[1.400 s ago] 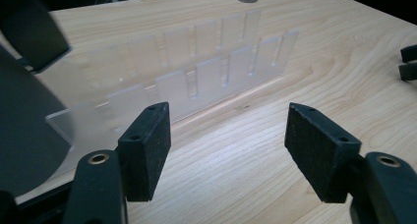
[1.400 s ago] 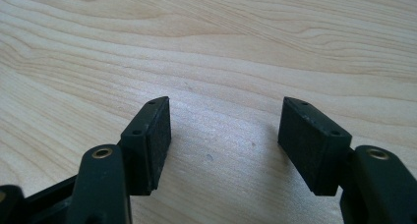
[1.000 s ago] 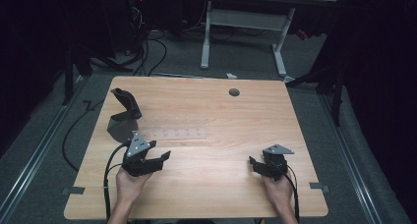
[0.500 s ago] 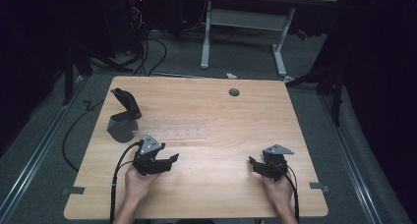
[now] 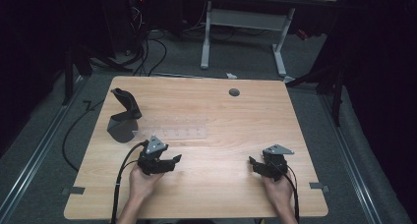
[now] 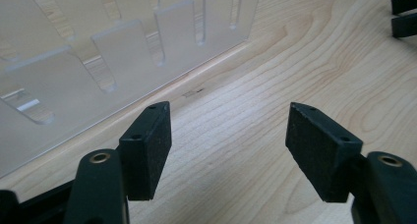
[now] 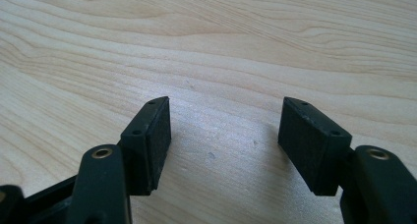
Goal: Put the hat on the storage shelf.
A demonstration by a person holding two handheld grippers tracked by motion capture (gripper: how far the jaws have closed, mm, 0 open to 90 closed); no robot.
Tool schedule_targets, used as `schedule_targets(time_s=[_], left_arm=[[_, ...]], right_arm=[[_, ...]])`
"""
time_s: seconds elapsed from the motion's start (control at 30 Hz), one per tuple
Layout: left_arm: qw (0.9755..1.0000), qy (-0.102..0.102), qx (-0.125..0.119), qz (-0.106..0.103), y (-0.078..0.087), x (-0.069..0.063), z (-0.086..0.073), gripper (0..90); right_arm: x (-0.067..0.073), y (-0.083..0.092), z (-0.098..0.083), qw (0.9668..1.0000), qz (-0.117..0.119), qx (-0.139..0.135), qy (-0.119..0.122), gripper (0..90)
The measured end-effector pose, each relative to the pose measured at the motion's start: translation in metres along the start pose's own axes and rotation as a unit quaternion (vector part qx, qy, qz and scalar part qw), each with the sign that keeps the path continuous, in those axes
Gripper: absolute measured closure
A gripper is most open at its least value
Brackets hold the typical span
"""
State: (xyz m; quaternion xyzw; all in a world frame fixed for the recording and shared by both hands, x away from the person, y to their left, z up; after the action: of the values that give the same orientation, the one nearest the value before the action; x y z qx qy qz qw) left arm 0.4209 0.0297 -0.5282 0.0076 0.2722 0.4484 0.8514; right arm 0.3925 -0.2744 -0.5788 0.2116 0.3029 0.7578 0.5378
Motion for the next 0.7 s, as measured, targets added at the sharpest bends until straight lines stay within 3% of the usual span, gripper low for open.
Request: schedule_targets(time_s=[0.3,0.5,0.7], left_arm=[[0.9999,0.005,-0.002,0.012,-0.006,0.008,-0.006,36.0],[0.9994,-0.021,-0.004,0.029,-0.011,0.014,-0.011,36.8],[0.9989,-0.022,0.000,0.040,-0.016,0.020,-0.018,36.7]], right_arm=[[0.000,0.000,0.000,1.0000,0.000,0.000,0.000,37.4],[0.000,0.000,0.000,1.0000,0.000,0.000,0.001,37.3],[0.001,0.000,0.000,1.0000,0.001,0.000,0.001,37.1]])
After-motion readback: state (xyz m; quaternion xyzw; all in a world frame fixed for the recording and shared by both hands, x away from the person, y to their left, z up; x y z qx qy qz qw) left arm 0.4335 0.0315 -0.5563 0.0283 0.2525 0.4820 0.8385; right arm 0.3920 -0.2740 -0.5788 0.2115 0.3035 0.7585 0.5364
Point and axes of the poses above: each handheld gripper's, and its own axes: y roughly backward along the jaws, z roughly out of its top, x roughly to its left, the point moved 7 cm from there along -y, roughly forward along the jaws, and after that the axes turned 1 degree about -y, right-handed, at the moved point
